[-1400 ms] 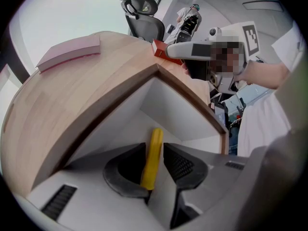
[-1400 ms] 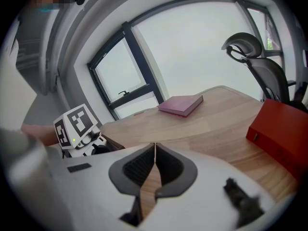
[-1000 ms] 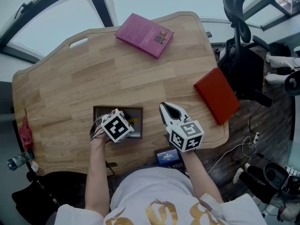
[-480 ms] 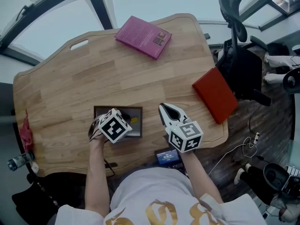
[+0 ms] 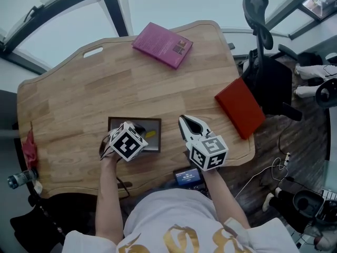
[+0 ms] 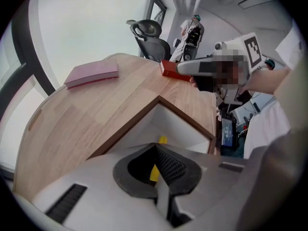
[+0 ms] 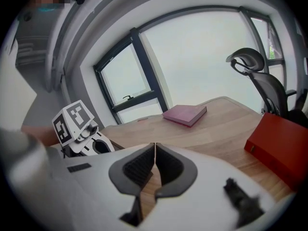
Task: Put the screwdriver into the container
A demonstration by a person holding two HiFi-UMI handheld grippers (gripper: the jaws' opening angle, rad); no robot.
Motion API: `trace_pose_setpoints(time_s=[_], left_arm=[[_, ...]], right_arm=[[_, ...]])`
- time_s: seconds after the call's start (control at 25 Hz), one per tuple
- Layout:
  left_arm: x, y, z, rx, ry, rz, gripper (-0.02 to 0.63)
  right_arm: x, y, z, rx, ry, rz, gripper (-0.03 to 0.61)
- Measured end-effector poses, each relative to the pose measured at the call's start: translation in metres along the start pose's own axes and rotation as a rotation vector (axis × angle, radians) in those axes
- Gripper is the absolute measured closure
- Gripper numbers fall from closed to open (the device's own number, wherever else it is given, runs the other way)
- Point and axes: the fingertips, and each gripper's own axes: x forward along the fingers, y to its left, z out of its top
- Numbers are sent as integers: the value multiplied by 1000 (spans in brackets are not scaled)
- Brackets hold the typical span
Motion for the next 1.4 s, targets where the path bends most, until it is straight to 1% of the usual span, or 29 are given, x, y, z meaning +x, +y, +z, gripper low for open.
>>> trace_pose_setpoints(time_s=[0.12,0.24,0.32,0.4,0.56,0.68,0.88,1.04,1.08,1.16,1.28,1.36,1.4], left_arm=[[-8,-1,-2,-15,-28,23,600],[-19,-3,3,-48,-95,48,600],[-28,-9,6,-74,-146,45,600],[-36,-15,4,-98,-178,49,600],[-54,-20,1,-136,-252,95,600],[-67,-23,-1,-147,-296,130,600],[-82,-31,-2,-180,-362,161,600],[-93,-36,-6,-164,-384,239,600],[-96,-37,-8,-171,-399,258,600],[-104,-37,-9,-194,-441,302,600],[-119,-36,-9,-227,-498,390,600],[-132,-34,-5,-267,-564,438,600],[-139,-34,-1,-292,-609,449,600]], right_arm=[[-7,3,8,-24,-24,-16,546],[-14,11,16,-60,-49,-26,546],[-17,19,19,-76,-62,-23,546],[-20,28,23,-90,-74,-17,546],[-28,47,29,-123,-98,-8,546],[-35,60,32,-148,-112,-3,546],[-47,74,33,-195,-131,-5,546],[-58,88,35,-226,-142,-3,546],[-60,91,35,-236,-145,-2,546],[-64,98,36,-257,-152,1,546],[-68,107,38,-284,-162,11,546],[-70,112,42,-307,-173,18,546],[-70,113,45,-316,-182,20,546]])
